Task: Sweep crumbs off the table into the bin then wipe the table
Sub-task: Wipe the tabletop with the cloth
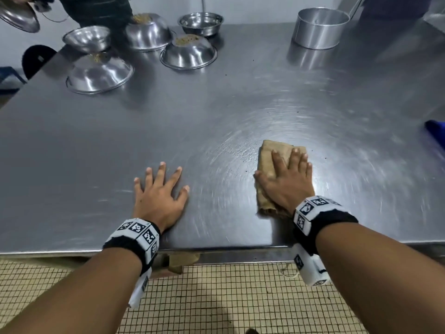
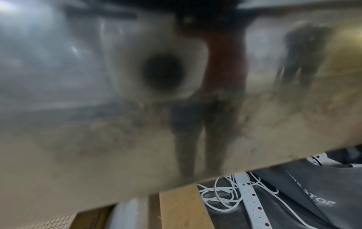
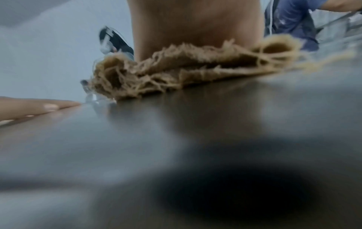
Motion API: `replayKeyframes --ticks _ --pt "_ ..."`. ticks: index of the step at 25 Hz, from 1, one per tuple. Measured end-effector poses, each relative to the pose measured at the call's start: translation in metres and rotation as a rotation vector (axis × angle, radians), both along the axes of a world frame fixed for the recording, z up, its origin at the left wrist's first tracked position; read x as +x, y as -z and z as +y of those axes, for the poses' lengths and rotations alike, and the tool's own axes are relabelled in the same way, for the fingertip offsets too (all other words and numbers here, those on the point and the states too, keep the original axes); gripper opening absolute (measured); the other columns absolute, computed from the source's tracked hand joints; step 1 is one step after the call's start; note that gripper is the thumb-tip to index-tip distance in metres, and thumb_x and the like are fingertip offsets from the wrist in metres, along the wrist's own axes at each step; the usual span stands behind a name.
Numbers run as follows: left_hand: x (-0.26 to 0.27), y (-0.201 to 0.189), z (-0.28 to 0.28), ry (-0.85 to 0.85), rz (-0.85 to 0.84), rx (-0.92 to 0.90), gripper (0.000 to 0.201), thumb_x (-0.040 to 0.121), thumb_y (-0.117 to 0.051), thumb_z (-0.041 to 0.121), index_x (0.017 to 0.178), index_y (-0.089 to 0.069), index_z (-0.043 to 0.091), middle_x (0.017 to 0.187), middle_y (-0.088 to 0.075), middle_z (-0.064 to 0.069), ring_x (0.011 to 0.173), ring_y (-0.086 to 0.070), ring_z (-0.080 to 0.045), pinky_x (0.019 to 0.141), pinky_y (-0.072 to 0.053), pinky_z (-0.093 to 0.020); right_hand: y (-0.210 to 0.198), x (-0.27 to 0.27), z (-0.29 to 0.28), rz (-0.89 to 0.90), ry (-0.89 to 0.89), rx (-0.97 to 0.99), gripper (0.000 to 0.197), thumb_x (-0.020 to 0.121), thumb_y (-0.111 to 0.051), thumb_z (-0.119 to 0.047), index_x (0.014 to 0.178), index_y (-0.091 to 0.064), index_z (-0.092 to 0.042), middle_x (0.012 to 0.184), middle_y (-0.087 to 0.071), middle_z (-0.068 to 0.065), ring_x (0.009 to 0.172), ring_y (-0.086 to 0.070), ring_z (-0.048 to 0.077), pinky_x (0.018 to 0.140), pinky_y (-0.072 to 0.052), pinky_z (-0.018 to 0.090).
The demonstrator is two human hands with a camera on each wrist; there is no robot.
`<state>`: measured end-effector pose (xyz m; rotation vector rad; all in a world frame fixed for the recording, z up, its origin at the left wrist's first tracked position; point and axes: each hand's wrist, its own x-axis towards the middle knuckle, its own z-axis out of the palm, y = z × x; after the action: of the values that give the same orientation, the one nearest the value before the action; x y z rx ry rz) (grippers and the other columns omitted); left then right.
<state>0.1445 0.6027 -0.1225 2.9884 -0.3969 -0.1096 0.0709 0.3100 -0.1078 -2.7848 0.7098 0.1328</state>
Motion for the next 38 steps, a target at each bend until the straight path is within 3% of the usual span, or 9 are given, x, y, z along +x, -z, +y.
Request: replayKeyframes --ticks 8,14,19,23,31,35,38 --pt "0.000 -0.003 0.000 0.013 -0.001 0.045 0.062 0.092 -0.021 0.065 0.151 -0.016 0.044 0.163 -0.007 0.002 0.149 -0.003 -0.031 0.119 0.000 -0.054 0.001 -0.063 0.049 -0.019 -0.211 -0.011 0.079 0.088 -0.022 -0.074 0.153 -0.002 -0.034 0.159 0.015 0.013 0.146 0.017 0.029 0.119 0.007 0.045" --pt "0.000 -0.004 0.001 0.035 -0.002 0.041 0.062 0.093 -0.022 0.065 0.151 -0.017 0.043 0.163 -0.007 0.001 0.149 -0.004 -0.032 0.118 -0.001 -0.055 0.004 -0.124 -0.021 -0.001 -0.026 -0.028 0.081 0.080 -0.016 -0.079 0.150 0.002 -0.043 0.160 0.016 0.008 0.146 0.017 0.026 0.119 0.007 0.043" --pt "0.000 -0.001 -0.001 0.022 -0.034 0.045 0.061 0.093 -0.023 0.064 0.151 -0.018 0.044 0.163 -0.010 0.001 0.149 -0.006 -0.032 0.118 -0.003 -0.055 0.000 -0.109 -0.080 0.039 0.153 -0.008 0.083 0.081 -0.018 -0.079 0.152 -0.002 -0.039 0.160 0.015 0.011 0.146 0.016 0.030 0.119 0.005 0.048" --pt "0.001 0.002 -0.003 -0.004 -0.062 0.069 0.060 0.093 -0.028 0.062 0.150 -0.022 0.043 0.162 -0.014 0.000 0.148 -0.010 -0.033 0.117 -0.007 -0.056 -0.005 -0.080 -0.079 0.028 0.200 0.037 0.082 0.085 -0.028 -0.074 0.153 -0.005 -0.034 0.160 0.013 0.014 0.146 0.015 0.032 0.118 0.008 0.047" --pt "-0.013 -0.007 -0.017 -0.016 -0.039 0.021 0.060 0.094 -0.036 0.056 0.150 -0.031 0.035 0.161 -0.019 -0.005 0.147 -0.013 -0.033 0.118 -0.009 -0.054 0.002 -0.061 -0.031 -0.001 -0.044 0.008 0.082 0.085 -0.021 -0.073 0.154 -0.003 -0.032 0.159 0.014 0.017 0.146 0.018 0.033 0.119 0.007 0.048" --pt "-0.039 -0.013 -0.072 0.107 -0.031 -0.040 0.061 0.094 -0.033 0.060 0.150 -0.028 0.037 0.163 -0.011 -0.004 0.149 -0.007 -0.030 0.119 -0.002 -0.050 0.000 -0.090 -0.026 -0.013 -0.132 -0.015 0.079 0.088 -0.021 -0.072 0.153 -0.001 -0.034 0.159 0.015 0.015 0.146 0.019 0.030 0.119 0.009 0.044" --pt "-0.050 -0.014 -0.118 0.180 0.000 -0.042 0.063 0.094 -0.029 0.062 0.151 -0.022 0.039 0.164 -0.005 0.000 0.150 -0.001 -0.027 0.120 0.002 -0.050 0.000 -0.114 -0.046 -0.009 -0.095 -0.044 0.079 0.086 -0.019 -0.072 0.153 0.000 -0.035 0.159 0.015 0.015 0.145 0.021 0.030 0.119 0.010 0.044"
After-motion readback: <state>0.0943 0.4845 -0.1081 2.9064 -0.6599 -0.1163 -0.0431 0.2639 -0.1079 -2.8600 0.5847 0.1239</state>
